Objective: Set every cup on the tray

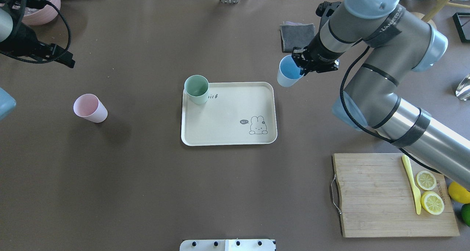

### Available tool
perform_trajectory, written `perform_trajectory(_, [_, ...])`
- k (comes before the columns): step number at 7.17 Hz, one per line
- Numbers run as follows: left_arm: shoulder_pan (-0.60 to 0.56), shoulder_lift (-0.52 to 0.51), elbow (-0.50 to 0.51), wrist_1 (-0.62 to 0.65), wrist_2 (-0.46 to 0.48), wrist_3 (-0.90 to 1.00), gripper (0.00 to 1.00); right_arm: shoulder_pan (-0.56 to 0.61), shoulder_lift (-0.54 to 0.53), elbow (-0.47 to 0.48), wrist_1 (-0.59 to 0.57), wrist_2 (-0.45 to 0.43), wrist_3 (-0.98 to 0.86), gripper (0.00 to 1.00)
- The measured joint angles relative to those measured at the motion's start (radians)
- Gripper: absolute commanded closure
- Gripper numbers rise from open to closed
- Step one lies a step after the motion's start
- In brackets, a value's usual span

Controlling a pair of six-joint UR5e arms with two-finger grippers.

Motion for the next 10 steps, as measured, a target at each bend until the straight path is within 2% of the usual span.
perform_trajectory(2, [0.008,0.015,0.012,-0.027,0.005,-0.002,0.02,-0.081,0.089,-0.072,-0.007,-0.069,0.09,1.0])
perform_trajectory(3, [0.015,0.016,0.019,-0.03,0.005,-0.003,0.01,-0.114,0.13,-0.121,-0.006,-0.094,0.12,0.73])
perform_trajectory(4, [0.024,0.021,0.025,-0.032,0.005,-0.005,0.01,-0.14,0.147,-0.149,-0.003,-0.115,0.133,0.33])
perform_trajectory(5, [0.036,0.032,0.03,-0.034,0.005,-0.006,0.01,-0.159,0.154,-0.161,-0.001,-0.133,0.141,0.02])
perform_trajectory(7, [0.061,0.053,0.044,-0.048,0.006,-0.008,0.02,-0.18,0.158,-0.163,0.002,-0.167,0.16,0.0])
perform_trajectory(8, [0.078,0.057,0.065,-0.075,0.006,-0.025,0.08,-0.173,0.158,-0.147,0.0,-0.169,0.153,0.0])
perform_trajectory(9, [0.098,0.059,0.097,-0.128,0.007,-0.057,0.23,-0.149,0.157,-0.116,-0.015,-0.149,0.14,0.0])
perform_trajectory(10, [0.112,0.06,0.13,-0.186,0.007,-0.087,0.55,-0.115,0.152,-0.071,-0.051,-0.114,0.122,0.0])
